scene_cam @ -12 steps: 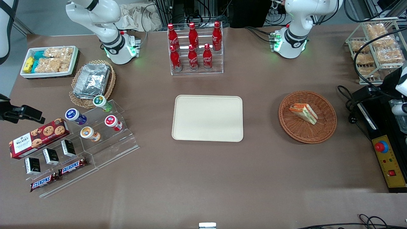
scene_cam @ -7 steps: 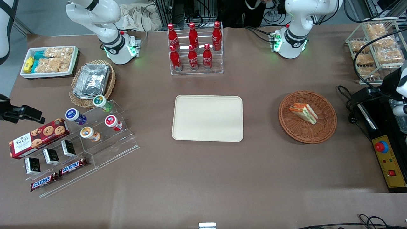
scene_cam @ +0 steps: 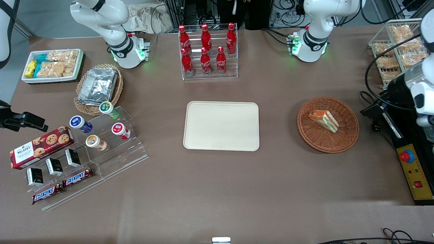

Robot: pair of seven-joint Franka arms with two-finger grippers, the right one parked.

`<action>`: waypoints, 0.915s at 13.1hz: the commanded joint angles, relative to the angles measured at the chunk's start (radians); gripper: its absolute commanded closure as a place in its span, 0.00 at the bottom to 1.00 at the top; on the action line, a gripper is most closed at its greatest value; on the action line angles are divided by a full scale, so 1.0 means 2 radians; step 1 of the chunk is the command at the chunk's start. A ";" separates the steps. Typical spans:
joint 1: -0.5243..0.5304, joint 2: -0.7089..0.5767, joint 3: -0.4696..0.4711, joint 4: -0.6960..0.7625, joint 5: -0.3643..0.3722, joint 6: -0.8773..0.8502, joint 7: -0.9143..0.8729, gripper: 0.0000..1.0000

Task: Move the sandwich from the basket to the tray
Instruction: 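Move the left gripper down over the wrapped sandwich in the wicker basket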

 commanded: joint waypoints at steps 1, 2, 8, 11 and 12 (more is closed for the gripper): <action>0.000 -0.096 -0.009 -0.164 0.022 0.095 -0.055 0.00; 0.000 -0.123 -0.010 -0.218 0.022 0.135 -0.070 0.00; 0.002 -0.122 -0.012 -0.326 0.020 0.251 -0.192 0.00; 0.000 -0.104 -0.013 -0.365 0.020 0.322 -0.244 0.00; 0.000 -0.101 -0.013 -0.379 0.019 0.346 -0.248 0.00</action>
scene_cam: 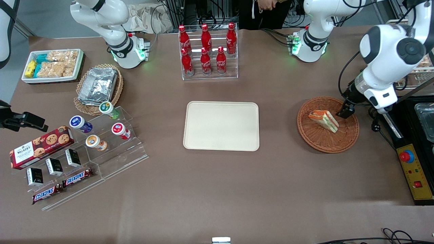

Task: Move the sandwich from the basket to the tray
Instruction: 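Move the left gripper down over the wrapped sandwich in the wicker basket, then close the left gripper on the wrapped sandwich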

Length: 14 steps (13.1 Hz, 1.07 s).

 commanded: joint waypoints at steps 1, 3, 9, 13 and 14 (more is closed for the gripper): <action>0.000 0.005 -0.004 -0.042 0.004 0.067 -0.029 0.00; 0.000 0.020 -0.004 -0.056 -0.004 0.103 -0.033 0.00; -0.001 0.045 -0.005 -0.128 -0.004 0.227 -0.039 0.00; -0.001 0.069 -0.005 -0.141 -0.004 0.270 -0.039 0.00; -0.001 0.075 -0.005 -0.141 -0.004 0.280 -0.039 0.00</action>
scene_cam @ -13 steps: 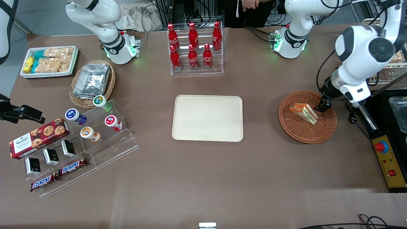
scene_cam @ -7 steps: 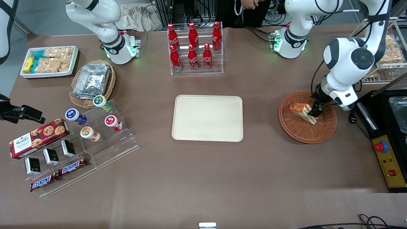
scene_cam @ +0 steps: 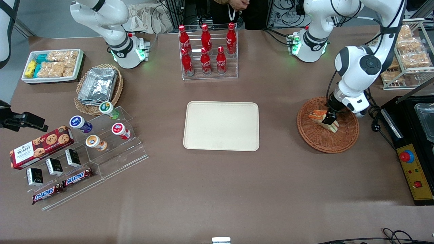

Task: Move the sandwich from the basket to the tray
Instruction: 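Close the left gripper on the wrapped sandwich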

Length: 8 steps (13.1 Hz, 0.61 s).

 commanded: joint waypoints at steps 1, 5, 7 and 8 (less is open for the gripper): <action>-0.001 0.022 -0.003 -0.004 -0.003 0.040 -0.011 0.00; -0.001 0.049 -0.003 -0.009 -0.003 0.080 -0.013 0.45; -0.001 0.049 -0.003 -0.008 -0.003 0.080 -0.013 1.00; -0.001 0.047 -0.003 -0.008 -0.003 0.080 -0.013 1.00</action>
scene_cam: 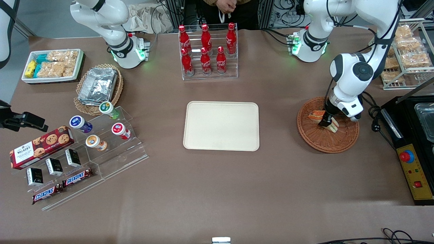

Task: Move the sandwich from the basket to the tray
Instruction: 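Lift the sandwich up out of the basket with the left gripper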

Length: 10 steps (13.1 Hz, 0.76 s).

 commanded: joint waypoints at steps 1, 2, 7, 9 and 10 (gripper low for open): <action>-0.001 -0.008 -0.003 -0.003 -0.003 0.012 -0.015 1.00; -0.001 -0.016 -0.003 -0.001 -0.002 0.008 -0.013 1.00; -0.001 -0.114 -0.003 0.043 0.007 -0.168 0.071 1.00; 0.000 -0.143 -0.003 0.101 0.007 -0.288 0.144 1.00; 0.000 -0.146 -0.004 0.144 0.007 -0.353 0.171 1.00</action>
